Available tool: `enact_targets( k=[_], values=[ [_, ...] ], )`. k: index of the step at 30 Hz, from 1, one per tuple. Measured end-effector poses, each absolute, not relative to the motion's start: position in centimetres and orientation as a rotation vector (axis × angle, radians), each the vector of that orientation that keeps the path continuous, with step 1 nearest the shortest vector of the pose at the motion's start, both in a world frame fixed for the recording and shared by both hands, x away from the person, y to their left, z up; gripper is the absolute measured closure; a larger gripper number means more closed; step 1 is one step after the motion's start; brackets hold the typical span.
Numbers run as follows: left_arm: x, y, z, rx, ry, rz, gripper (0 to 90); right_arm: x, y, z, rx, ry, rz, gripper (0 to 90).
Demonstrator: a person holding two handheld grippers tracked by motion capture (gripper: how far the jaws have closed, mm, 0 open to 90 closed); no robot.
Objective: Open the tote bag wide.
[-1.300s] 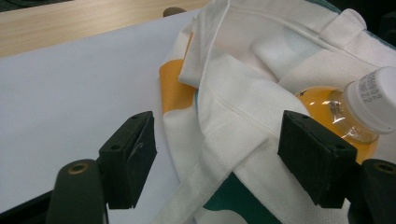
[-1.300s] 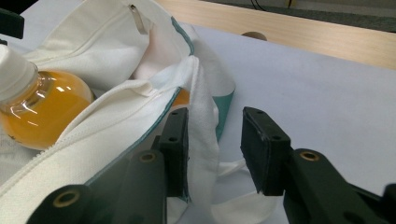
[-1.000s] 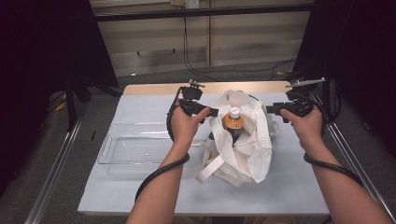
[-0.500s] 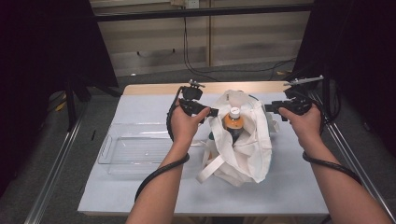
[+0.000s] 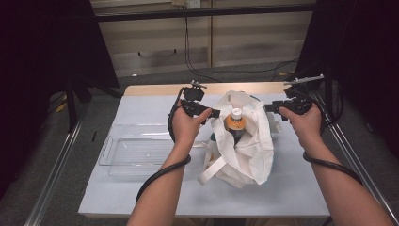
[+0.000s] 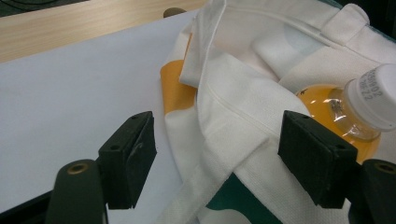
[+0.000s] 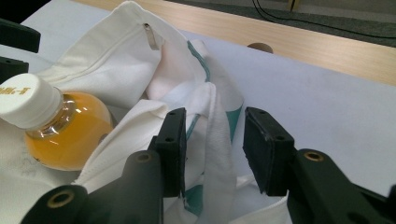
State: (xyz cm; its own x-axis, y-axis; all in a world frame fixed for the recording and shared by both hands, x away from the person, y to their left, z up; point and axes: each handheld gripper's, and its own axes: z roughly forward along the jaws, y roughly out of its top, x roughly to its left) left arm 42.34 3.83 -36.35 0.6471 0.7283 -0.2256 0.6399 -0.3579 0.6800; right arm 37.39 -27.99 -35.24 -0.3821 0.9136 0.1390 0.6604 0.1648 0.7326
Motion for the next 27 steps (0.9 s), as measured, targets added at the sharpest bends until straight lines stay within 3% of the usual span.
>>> enact_targets(
  k=[10,18,27],
  values=[
    [42.4,3.7,-36.1,2.113,1.049,0.145,27.2,37.6,-27.2,-34.8,1.488,2.117,1.083,57.7],
    [42.4,3.6,-36.3,2.093,1.07,0.146,25.6,38.0,-25.9,-36.3,1.528,2.189,1.055,51.6],
    [42.3,3.6,-35.9,2.091,1.087,0.192,11.5,37.9,-26.1,-36.9,1.557,2.17,1.056,55.8]
  ],
)
